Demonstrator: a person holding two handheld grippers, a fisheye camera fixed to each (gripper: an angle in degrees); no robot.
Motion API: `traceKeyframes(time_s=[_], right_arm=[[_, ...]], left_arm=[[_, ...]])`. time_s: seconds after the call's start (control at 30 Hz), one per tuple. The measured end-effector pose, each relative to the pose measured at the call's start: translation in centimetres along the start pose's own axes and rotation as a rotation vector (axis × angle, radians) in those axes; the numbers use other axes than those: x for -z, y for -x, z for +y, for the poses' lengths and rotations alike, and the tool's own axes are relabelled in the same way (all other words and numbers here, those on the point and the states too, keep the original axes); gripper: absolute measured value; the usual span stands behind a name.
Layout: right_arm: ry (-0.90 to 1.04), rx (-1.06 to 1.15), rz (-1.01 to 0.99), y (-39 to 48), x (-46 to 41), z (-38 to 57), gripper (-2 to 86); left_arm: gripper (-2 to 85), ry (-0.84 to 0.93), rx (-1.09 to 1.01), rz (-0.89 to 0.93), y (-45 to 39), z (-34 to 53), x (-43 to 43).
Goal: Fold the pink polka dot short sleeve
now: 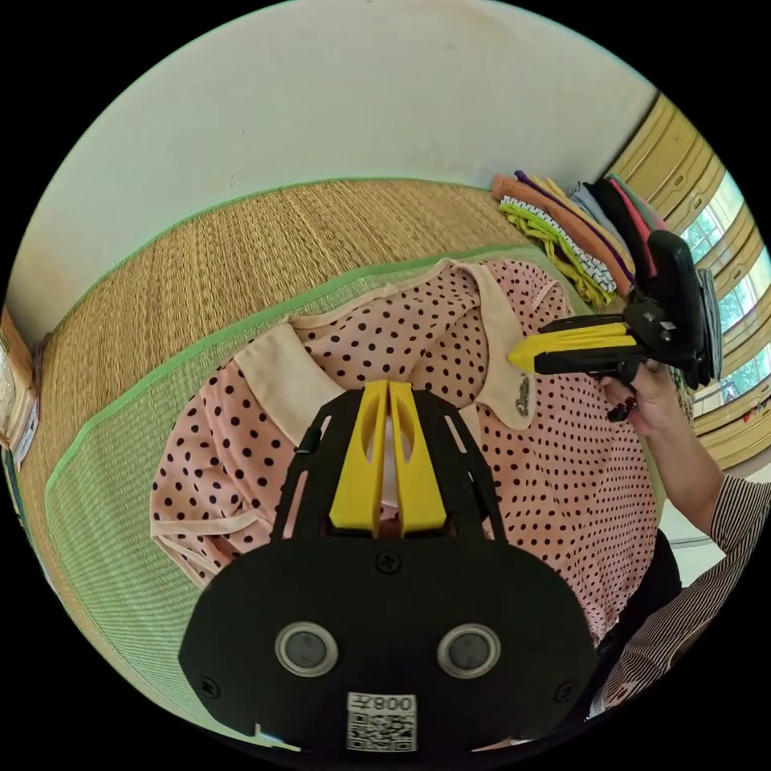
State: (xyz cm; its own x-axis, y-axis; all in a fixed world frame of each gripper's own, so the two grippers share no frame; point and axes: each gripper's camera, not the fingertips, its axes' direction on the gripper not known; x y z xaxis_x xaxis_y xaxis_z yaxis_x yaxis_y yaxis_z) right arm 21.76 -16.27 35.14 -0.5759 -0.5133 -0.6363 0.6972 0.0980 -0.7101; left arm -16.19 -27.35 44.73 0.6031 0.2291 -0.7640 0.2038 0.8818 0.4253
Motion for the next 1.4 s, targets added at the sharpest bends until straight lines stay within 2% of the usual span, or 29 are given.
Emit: traceKeyframes(time_s=[0.17,0.27,0.4,0.5,0.6,0.67,0.83,0.97,1.03,1.17,1.3,1.4], right_arm=[[0.03,0.019,0.012,0.3,-0.8,1.7,0.1],[-0.022,0.018,0.071,-0.1,0.2,2.0,0.1],[-0.131,-0.094,0.152,-4.2,2.3,1.2,0.0],[-0.079,-0.219,0.225,-8.5,1.1,0.3,0.1],[-0.104,-0.278,0.121,-11.2,0.9,1.6,0.1],[-0.131,-0.306,0.143,-11.7,1.1,2.8,0.0],[-0.172,-0.285,0.158,-11.7,1.5,4.3,0.1],[-0.224,-0.201,0.174,-9.8,3.9,6.6,0.1],[-0.202,-0.124,0.125,-8.4,4.2,8.1,0.1],[-0.057,-0.105,0.168,-7.4,1.0,10.9,0.1],[-0.049,-0.177,0.087,-9.7,1.1,11.6,0.2],[-0.071,-0.179,0.099,-9.6,2.9,12.9,0.4]], left_arm=[[0.1,0.003,-0.037,-0.019,-0.9,1.0,0.1],[0.0,-0.084,0.002,-0.048,-0.3,1.3,1.6],[0.1,-0.097,0.088,-0.127,2.1,1.1,1.8],[0.1,-0.028,0.141,-0.184,4.1,1.4,0.1],[0.1,-0.063,0.163,-0.137,5.1,2.3,0.3],[0.1,-0.076,0.171,-0.126,5.6,3.1,0.4],[0.2,-0.162,0.166,-0.138,5.3,5.3,2.2],[0.2,-0.191,0.112,-0.074,4.4,9.2,4.8],[0.2,-0.169,0.073,-0.028,4.1,11.1,5.2],[0.2,-0.005,0.114,-0.131,5.4,13.7,2.7],[0.4,-0.036,0.211,-0.046,7.7,15.3,4.2],[0.8,-0.068,0.235,-0.027,8.0,18.0,6.5]])
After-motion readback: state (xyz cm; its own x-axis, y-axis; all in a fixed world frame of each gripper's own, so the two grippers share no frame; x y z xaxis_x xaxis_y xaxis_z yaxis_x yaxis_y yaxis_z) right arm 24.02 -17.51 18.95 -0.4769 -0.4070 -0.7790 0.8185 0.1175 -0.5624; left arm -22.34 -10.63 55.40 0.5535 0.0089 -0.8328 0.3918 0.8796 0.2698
